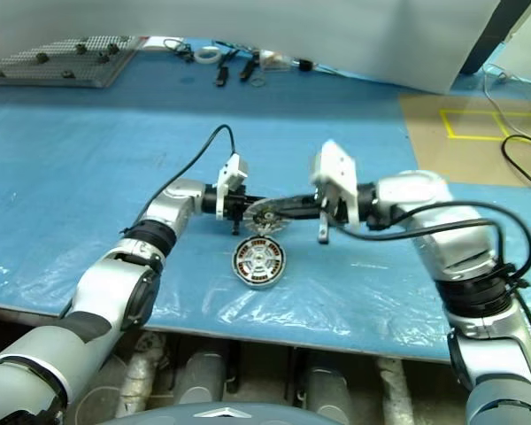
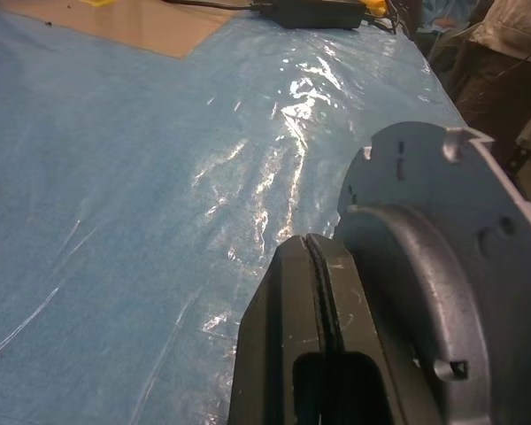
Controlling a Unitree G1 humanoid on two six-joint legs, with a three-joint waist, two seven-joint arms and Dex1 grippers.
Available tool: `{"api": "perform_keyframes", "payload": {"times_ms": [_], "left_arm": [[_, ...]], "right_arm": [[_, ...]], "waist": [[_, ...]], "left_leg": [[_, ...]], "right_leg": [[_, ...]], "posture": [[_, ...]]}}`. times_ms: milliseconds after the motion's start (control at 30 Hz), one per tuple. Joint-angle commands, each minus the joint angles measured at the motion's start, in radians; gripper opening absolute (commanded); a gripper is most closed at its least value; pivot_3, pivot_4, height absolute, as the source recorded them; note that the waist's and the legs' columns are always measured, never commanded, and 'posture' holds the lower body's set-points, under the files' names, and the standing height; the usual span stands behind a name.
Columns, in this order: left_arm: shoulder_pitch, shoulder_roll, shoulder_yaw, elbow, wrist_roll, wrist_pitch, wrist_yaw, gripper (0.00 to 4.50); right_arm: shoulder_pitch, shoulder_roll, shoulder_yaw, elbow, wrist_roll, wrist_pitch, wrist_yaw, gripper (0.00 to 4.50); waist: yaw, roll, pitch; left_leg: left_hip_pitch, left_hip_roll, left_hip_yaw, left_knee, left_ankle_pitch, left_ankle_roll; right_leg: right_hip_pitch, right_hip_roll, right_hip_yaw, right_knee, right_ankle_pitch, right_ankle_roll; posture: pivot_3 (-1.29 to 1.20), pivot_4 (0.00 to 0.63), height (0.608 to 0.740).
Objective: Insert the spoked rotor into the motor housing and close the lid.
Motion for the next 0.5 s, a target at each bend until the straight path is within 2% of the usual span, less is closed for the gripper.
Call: {"api": "perform_keyframes", "payload": {"times_ms": [33,167,333,500], "left_arm": [[-0.006,0.002,-0.004,-0.040,-0.010,0.005,-0.006,0.03],[0.003,-0.004,-0.015,-0.053,-0.010,0.006,-0.012,0.03],[0.019,-0.005,-0.030,-0.077,-0.011,0.011,-0.037,0.03],[0.098,0.019,-0.071,-0.284,-0.064,0.067,-0.179,0.03]], "right_arm": [[-0.084,0.018,-0.122,0.023,0.130,0.091,-0.067,0.00],[-0.116,0.056,-0.162,0.072,0.152,0.115,-0.164,0.00],[-0.076,0.073,-0.133,0.059,0.134,0.094,-0.202,0.00],[-0.040,0.066,-0.093,0.066,0.088,0.051,-0.205,0.00]], "waist": [[0.000,0.000,0.000],[0.000,0.000,0.000],[0.002,0.000,0.000],[0.002,0.000,0.000]], "left_leg": [[0.000,0.000,0.000,0.000,0.000,0.000],[0.000,0.000,0.000,0.000,0.000,0.000],[-0.002,0.000,0.000,-0.001,0.000,0.000],[-0.003,0.000,0.000,-0.002,0.000,0.000]], "right_leg": [[0.000,0.000,0.000,0.000,0.000,0.000],[0.000,0.000,0.000,-0.001,-0.002,-0.004],[-0.001,0.000,-0.001,-0.002,0.000,0.000],[-0.002,0.000,-0.001,-0.003,0.000,0.000]], "posture": [[0.00,0.150,0.740],[0.00,0.150,0.740],[0.00,0.150,0.740],[0.00,0.150,0.740]]}}
